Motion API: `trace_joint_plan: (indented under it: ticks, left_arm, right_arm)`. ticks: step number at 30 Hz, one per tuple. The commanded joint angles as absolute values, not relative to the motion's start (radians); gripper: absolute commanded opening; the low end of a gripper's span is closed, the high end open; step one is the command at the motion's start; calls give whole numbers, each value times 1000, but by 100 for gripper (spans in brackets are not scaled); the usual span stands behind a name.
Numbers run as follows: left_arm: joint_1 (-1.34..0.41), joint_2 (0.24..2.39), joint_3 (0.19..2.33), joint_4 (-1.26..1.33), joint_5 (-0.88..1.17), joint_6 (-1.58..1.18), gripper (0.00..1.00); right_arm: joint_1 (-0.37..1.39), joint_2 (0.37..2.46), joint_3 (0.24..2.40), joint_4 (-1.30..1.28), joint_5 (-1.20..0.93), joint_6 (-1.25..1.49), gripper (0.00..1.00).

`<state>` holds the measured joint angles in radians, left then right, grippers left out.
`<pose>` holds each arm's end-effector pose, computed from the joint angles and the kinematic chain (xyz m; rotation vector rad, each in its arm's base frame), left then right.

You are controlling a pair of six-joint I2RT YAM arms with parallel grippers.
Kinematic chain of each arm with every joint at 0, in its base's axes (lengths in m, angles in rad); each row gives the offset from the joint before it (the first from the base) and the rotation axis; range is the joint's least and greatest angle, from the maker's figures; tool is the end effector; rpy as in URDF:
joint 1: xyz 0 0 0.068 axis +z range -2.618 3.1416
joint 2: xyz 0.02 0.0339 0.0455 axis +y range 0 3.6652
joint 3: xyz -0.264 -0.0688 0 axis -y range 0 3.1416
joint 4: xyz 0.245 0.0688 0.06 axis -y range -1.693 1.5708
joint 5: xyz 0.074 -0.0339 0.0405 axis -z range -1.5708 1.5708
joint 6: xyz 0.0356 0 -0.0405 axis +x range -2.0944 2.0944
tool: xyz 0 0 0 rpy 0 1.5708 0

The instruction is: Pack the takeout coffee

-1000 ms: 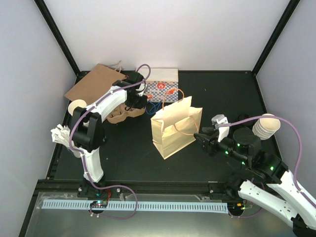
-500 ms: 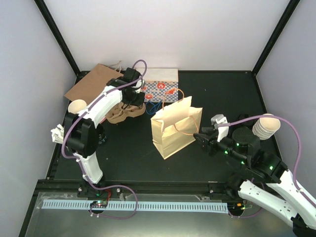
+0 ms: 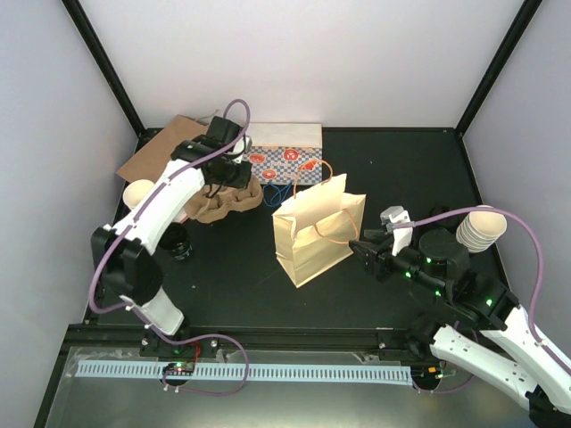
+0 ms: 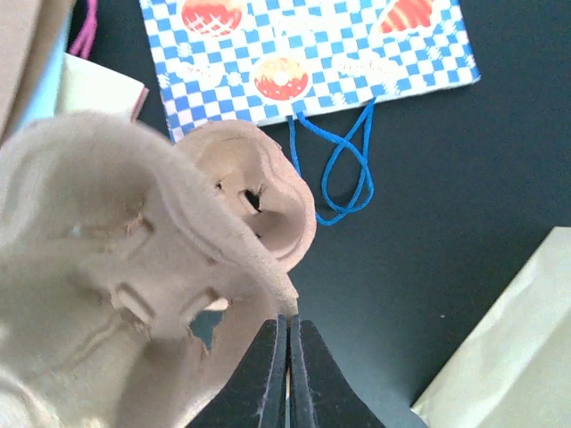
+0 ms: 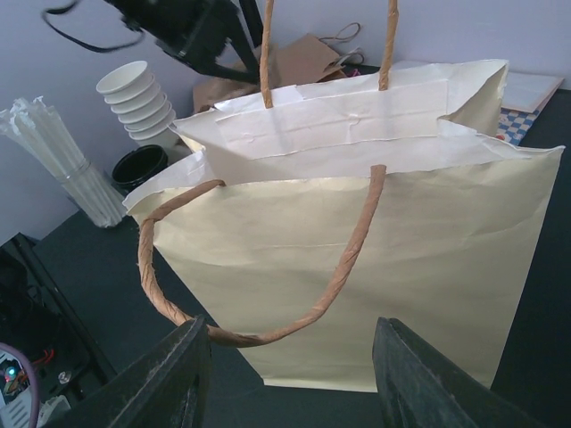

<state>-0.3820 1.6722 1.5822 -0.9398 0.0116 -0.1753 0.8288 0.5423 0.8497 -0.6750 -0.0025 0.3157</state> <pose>0.3270 -0.1318 0.3199 0.2741 2.6020 -0.2141 0.0753 0.0823 0.3417 -0.5131 1.9492 0.7514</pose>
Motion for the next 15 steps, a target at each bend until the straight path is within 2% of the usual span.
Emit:
trace_joint_plan:
  ticks: [1,6,15]
  left_arm:
    - [-393,1554,1618,-1033,-7,-171,2]
    - [-418,1463,1584,-1116,-1,-161,1]
    - [-526,1215,1370,-1132,59,-225,2]
  right_arm:
    - [828,544,848,-646,-7,315,52]
    - [827,545,843,-636,-19,321,52]
    - [828,549,794,-616,-34,369,52]
